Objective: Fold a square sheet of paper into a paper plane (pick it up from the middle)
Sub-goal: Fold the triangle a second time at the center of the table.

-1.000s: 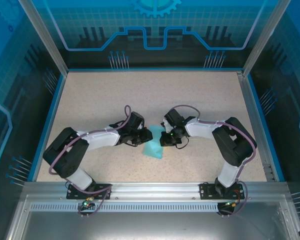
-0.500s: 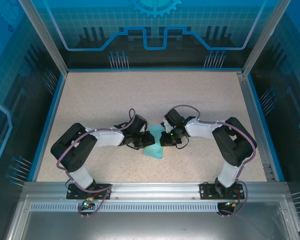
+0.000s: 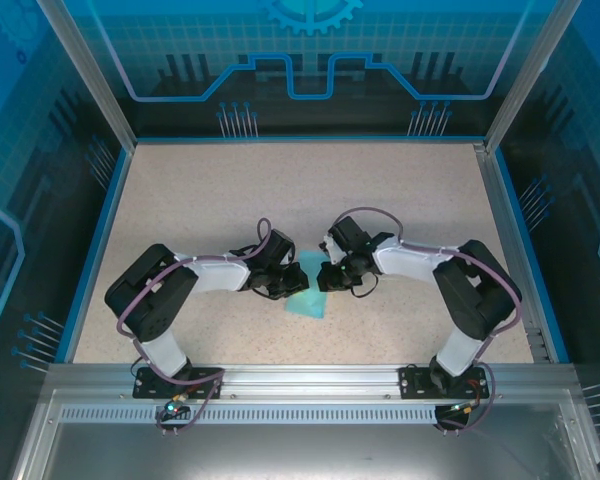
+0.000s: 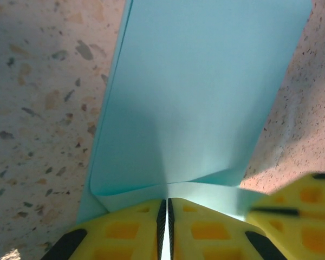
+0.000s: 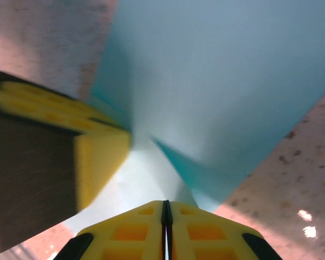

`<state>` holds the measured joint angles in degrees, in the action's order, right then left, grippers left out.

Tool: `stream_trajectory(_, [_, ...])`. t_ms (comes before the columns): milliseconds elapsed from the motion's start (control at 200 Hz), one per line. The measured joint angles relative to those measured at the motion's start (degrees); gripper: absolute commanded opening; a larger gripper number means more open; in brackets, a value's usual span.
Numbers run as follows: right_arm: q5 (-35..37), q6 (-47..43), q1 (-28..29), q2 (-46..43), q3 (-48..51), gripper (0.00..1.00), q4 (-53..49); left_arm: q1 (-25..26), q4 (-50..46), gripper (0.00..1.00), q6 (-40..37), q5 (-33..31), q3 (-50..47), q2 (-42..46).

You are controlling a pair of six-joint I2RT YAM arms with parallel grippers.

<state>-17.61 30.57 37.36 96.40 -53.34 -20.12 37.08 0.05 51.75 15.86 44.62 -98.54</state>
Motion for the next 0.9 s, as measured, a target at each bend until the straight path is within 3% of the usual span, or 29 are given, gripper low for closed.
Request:
stream_trajectory(290, [0.9, 1.8, 6.2, -8.2, 1.7, 0.12, -1.2, 0.3, 0.0, 0.13, 0.9, -0.8, 0.0, 0.0])
stream_trajectory(900, [7.0, 4.0, 11.3, -0.5, 1.9, 0.11, -3.8, 0.5, 0.0, 0.13, 2.3, -1.1, 0.0, 0.0])
